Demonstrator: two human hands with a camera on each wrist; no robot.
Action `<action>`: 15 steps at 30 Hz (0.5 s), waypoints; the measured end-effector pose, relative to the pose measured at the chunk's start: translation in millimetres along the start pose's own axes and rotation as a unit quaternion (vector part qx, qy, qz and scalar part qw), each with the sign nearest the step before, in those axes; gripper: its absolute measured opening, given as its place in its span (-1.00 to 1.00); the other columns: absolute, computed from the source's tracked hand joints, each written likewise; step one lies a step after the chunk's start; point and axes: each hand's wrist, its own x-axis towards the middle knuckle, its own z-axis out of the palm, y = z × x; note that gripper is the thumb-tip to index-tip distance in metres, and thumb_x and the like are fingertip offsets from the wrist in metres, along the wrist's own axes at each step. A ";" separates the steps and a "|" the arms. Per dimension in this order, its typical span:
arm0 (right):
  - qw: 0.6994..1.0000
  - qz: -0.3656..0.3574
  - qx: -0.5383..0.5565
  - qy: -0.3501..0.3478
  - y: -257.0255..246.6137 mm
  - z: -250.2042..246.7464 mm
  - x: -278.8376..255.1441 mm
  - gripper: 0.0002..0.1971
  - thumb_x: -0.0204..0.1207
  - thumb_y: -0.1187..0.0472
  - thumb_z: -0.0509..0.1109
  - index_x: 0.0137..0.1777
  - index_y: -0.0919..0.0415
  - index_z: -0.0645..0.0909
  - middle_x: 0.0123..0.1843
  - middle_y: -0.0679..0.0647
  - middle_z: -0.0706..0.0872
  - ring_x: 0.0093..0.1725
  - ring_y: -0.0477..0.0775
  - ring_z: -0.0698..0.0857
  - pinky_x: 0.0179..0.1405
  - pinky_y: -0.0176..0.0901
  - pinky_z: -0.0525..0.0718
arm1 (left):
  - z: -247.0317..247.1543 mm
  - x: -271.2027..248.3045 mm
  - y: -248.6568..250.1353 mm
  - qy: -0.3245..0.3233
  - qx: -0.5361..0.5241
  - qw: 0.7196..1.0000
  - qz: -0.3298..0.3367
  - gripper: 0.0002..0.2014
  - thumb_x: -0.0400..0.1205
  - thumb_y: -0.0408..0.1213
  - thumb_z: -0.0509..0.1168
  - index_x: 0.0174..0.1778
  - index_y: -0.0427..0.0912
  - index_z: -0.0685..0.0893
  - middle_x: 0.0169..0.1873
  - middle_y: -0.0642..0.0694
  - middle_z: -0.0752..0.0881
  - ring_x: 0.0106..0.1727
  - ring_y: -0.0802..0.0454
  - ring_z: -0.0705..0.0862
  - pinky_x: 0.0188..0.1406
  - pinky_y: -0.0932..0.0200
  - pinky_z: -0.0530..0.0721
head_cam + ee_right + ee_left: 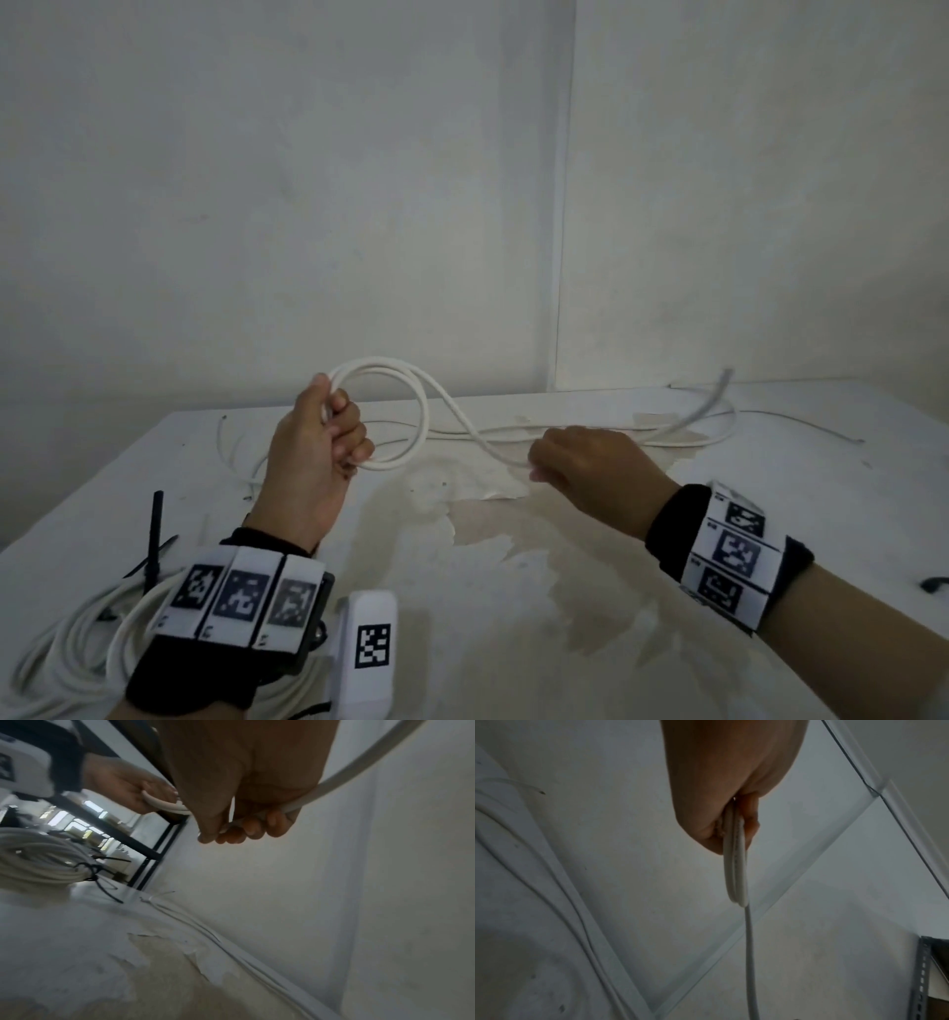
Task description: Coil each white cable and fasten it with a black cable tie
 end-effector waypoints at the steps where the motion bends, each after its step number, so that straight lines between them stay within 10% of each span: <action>1: 0.999 -0.032 -0.021 -0.002 -4.5 -0.3 2.2 -0.83 0.44 0.12 0.33 -0.34 0.15 0.57 -0.47 -0.01 0.60 -0.57 0.03 0.58 -0.70 -0.28 0.45 | 0.9 0.3 -0.8 0.002 0.007 1.000 0.003 -0.63 0.74 -0.12 -0.01 -0.40 -0.11 0.35 -0.77 0.12 0.27 -0.76 0.22 0.20 -0.75 0.39 0.26; 15: 0.978 -0.194 0.026 0.079 -61.0 -11.4 34.3 -0.80 0.46 0.21 0.26 -0.36 0.20 0.60 -0.42 0.05 0.64 -0.45 0.06 0.57 -0.55 -0.25 0.38 | 38.1 -29.2 -37.0 -0.062 0.224 0.973 -0.014 -0.63 0.74 -0.19 -0.02 -0.40 -0.18 0.38 -0.63 0.01 0.41 -0.71 0.18 0.33 -0.73 0.38 0.33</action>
